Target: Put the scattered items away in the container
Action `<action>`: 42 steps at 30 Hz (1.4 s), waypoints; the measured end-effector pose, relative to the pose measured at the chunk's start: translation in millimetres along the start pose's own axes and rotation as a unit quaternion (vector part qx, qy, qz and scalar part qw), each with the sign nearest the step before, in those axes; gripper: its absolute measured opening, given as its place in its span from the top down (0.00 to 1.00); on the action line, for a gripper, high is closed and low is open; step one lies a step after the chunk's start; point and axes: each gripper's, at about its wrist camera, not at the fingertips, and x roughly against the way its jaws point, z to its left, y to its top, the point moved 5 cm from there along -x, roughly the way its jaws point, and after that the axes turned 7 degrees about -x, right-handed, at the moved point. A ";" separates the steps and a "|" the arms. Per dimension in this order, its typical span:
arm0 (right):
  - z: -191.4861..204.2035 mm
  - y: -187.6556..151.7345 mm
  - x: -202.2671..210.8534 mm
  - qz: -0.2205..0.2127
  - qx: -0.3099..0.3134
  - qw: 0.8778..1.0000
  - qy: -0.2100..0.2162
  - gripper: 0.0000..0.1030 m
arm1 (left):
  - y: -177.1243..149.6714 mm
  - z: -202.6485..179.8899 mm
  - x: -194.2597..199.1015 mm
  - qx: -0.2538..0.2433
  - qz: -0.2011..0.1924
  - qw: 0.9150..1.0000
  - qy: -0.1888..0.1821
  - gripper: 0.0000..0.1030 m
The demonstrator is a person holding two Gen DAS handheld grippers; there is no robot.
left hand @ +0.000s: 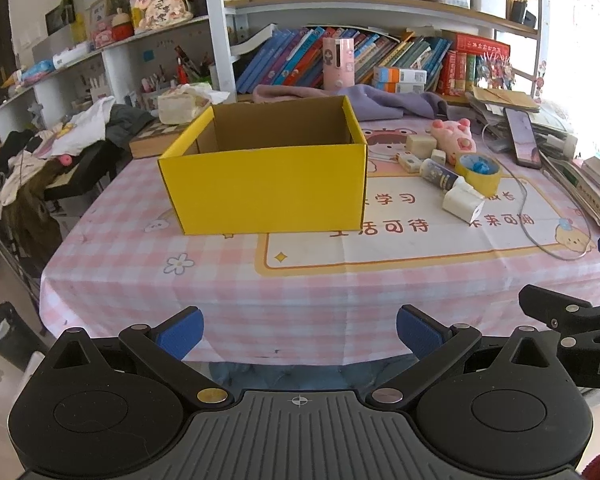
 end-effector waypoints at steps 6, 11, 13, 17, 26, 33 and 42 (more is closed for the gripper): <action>-1.8 -1.0 1.4 -0.001 -0.008 1.000 0.002 0.02 | -0.6 -0.3 2.1 -0.003 -0.004 1.000 -0.001 0.00; -6.4 2.9 3.0 -0.012 0.006 1.000 -0.013 0.03 | -1.0 0.6 3.5 -0.004 -0.007 1.000 0.001 0.00; -7.4 -0.5 2.5 0.000 -0.010 1.000 -0.001 0.03 | -0.8 0.6 3.7 -0.004 -0.007 1.000 0.001 0.00; -0.5 -5.5 3.1 0.008 -0.006 1.000 0.013 0.03 | -1.1 -0.6 3.6 -0.007 -0.006 1.000 -0.003 0.00; -2.1 -7.7 3.3 0.011 -0.009 1.000 0.011 0.03 | -1.1 -3.6 4.7 -0.009 -0.008 1.000 -0.005 0.00; -3.4 -8.8 3.6 0.012 -0.010 1.000 0.011 0.03 | -2.4 -3.2 4.1 -0.005 -0.004 1.000 -0.006 0.00; -3.1 -9.5 5.2 0.017 -0.012 1.000 0.011 0.03 | -3.9 -2.0 6.6 -0.004 -0.006 1.000 -0.009 0.00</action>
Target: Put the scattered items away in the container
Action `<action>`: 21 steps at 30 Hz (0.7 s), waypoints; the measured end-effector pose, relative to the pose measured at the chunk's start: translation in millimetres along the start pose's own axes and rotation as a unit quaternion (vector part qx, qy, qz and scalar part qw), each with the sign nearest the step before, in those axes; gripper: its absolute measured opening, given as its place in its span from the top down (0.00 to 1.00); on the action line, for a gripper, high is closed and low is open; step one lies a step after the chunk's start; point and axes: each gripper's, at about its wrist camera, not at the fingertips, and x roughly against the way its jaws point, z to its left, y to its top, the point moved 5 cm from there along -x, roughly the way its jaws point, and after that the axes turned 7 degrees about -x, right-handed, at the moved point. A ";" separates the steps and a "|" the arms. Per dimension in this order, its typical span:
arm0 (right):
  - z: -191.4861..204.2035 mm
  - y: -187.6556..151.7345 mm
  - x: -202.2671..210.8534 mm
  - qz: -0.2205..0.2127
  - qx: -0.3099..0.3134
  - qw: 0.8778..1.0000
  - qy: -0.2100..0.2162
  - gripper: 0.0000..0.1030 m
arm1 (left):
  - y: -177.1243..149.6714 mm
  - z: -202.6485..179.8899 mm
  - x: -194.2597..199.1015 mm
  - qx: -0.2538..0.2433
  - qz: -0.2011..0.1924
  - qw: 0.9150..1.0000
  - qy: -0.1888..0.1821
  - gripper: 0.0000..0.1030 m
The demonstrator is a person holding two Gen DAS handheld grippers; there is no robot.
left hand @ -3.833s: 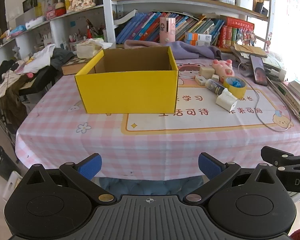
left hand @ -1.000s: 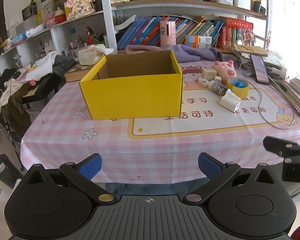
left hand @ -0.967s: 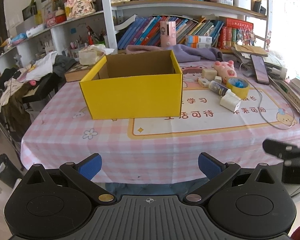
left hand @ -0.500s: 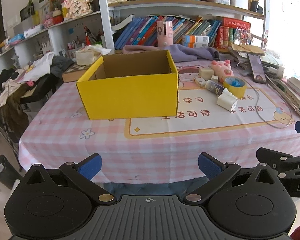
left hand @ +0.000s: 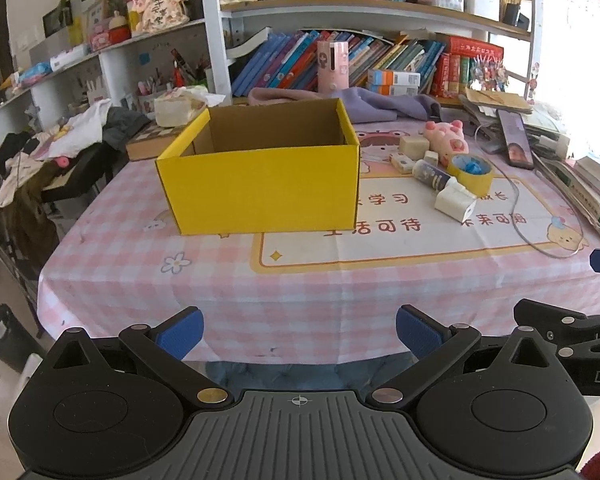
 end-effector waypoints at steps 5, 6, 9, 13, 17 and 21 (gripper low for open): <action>-0.3 -1.2 1.3 -0.001 -0.002 1.000 -0.004 0.04 | -0.6 0.3 0.1 0.002 0.001 1.000 -0.006 0.00; -1.0 -1.2 1.9 -0.002 -0.004 1.000 -0.005 0.04 | -0.7 0.7 0.1 0.004 0.000 1.000 -0.006 0.01; -3.0 -1.4 3.4 -0.003 -0.007 1.000 -0.012 0.04 | -1.2 0.9 0.0 0.005 0.001 1.000 -0.004 0.01; -6.6 -0.3 7.0 -0.010 -0.009 1.000 -0.023 0.04 | -0.5 -2.3 0.0 -0.001 0.002 1.000 -0.006 0.01; -12.1 1.5 9.8 -0.018 -0.005 0.999 -0.030 0.04 | 2.5 -6.5 1.3 -0.013 -0.008 1.000 -0.007 0.01; -21.5 0.4 12.7 -0.020 -0.016 0.999 -0.037 0.04 | 4.1 -8.3 2.7 -0.012 -0.014 1.000 -0.005 0.01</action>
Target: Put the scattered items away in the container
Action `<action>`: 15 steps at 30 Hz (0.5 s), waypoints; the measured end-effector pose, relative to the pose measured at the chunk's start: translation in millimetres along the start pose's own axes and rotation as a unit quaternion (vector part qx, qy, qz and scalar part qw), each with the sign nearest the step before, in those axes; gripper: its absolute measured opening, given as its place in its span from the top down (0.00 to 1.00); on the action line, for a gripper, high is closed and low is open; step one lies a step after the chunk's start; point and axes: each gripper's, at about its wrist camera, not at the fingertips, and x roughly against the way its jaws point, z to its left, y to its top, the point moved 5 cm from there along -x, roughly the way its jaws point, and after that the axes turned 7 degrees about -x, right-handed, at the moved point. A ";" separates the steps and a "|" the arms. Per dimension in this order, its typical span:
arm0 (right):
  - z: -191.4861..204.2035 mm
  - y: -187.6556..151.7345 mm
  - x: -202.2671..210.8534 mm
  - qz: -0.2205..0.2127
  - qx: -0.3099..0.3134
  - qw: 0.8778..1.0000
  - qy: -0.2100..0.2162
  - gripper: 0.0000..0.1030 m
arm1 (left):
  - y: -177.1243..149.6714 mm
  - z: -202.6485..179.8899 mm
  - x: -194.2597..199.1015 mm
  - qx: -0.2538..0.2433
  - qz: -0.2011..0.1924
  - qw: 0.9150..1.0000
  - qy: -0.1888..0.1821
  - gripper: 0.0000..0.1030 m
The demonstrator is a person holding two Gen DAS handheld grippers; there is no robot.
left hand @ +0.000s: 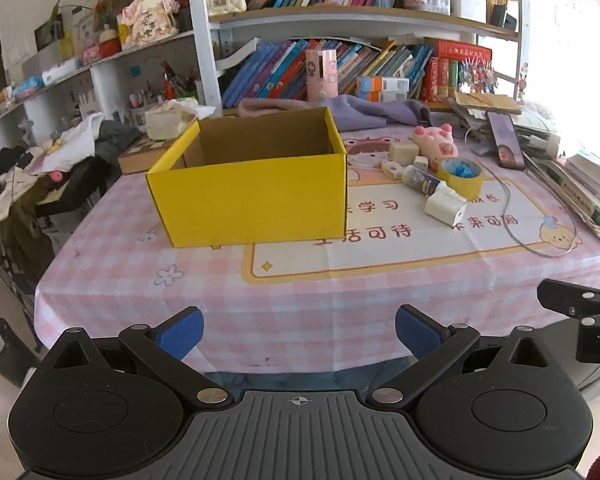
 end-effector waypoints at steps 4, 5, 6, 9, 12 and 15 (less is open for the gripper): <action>-6.0 -5.3 -0.6 0.004 -0.014 1.000 -0.002 0.04 | -2.2 -8.4 -1.2 -0.012 0.004 1.000 -0.011 0.01; -6.8 -6.7 -1.9 0.006 -0.016 1.000 -0.001 0.04 | -2.4 -10.1 -1.3 -0.015 0.004 1.000 -0.012 0.01; -7.2 -7.5 -3.0 0.007 -0.017 1.000 0.000 0.04 | -2.4 -11.8 -1.6 -0.019 0.004 1.000 -0.012 0.01; -6.9 -9.2 -5.8 0.009 -0.016 1.000 0.003 0.04 | -2.8 -16.3 -2.7 -0.026 0.006 1.000 -0.015 0.01; -7.1 -11.1 -8.4 0.013 -0.015 1.000 0.003 0.04 | -2.6 -19.8 -3.9 -0.029 0.006 0.999 -0.022 0.01; -10.2 -11.0 -10.3 0.015 -0.016 1.000 0.000 0.04 | -1.7 -23.2 -6.7 -0.030 0.007 0.999 -0.032 0.01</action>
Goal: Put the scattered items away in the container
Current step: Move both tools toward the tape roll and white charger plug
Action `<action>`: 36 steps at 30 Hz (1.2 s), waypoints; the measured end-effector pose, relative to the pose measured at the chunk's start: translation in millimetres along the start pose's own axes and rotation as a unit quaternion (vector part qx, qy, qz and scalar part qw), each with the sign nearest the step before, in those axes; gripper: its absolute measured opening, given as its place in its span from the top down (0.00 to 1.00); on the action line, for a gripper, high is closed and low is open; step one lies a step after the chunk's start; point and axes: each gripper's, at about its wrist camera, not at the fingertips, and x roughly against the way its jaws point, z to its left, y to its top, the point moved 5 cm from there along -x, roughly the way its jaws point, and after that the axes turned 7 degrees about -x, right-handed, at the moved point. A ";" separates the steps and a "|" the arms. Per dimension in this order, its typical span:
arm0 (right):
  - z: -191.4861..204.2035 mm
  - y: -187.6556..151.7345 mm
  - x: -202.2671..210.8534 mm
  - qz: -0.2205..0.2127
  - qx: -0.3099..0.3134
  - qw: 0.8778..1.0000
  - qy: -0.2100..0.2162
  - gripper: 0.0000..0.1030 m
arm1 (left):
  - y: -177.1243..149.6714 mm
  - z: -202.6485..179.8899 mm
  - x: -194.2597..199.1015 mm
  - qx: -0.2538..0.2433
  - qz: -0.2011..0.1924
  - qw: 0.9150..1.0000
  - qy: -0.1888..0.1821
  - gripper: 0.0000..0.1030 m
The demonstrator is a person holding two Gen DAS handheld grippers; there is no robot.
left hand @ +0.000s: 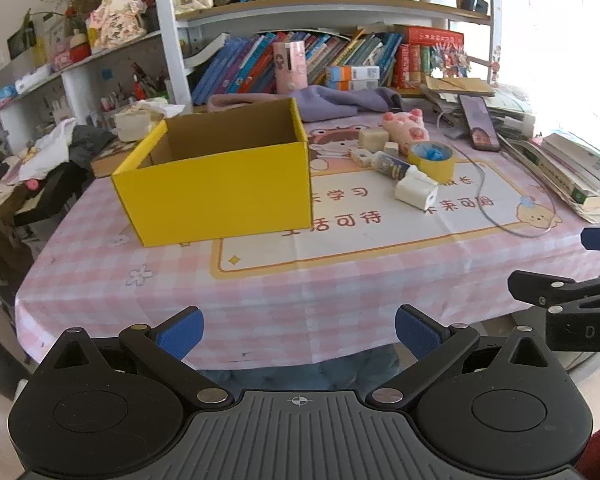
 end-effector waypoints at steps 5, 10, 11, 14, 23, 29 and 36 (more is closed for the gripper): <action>-5.2 2.3 -2.4 0.002 0.000 1.000 -0.008 0.04 | 5.5 -6.2 -6.3 -0.004 -0.001 1.000 -0.015 0.01; -15.9 3.5 -4.0 0.003 -0.009 1.000 -0.022 0.04 | 13.4 -16.3 -14.4 -0.014 -0.006 0.999 -0.034 0.01; -18.2 3.8 -4.5 0.003 -0.010 1.000 -0.025 0.04 | 15.4 -18.7 -15.8 -0.017 -0.008 0.999 -0.038 0.01; -26.0 5.5 -5.4 0.001 -0.018 0.999 -0.036 0.05 | 21.9 -27.5 -20.2 -0.030 -0.016 0.998 -0.051 0.03; -45.8 19.5 -17.6 -0.008 -0.036 0.998 -0.057 0.17 | 49.3 -48.8 -36.1 -0.068 -0.049 0.993 -0.086 0.05; -56.3 32.8 -32.3 -0.010 -0.037 0.997 -0.068 0.17 | 67.0 -56.5 -53.9 -0.074 -0.061 0.990 -0.104 0.05; -66.5 51.1 -52.4 -0.014 -0.030 0.997 -0.070 0.17 | 87.6 -67.4 -75.7 -0.087 -0.062 0.988 -0.114 0.05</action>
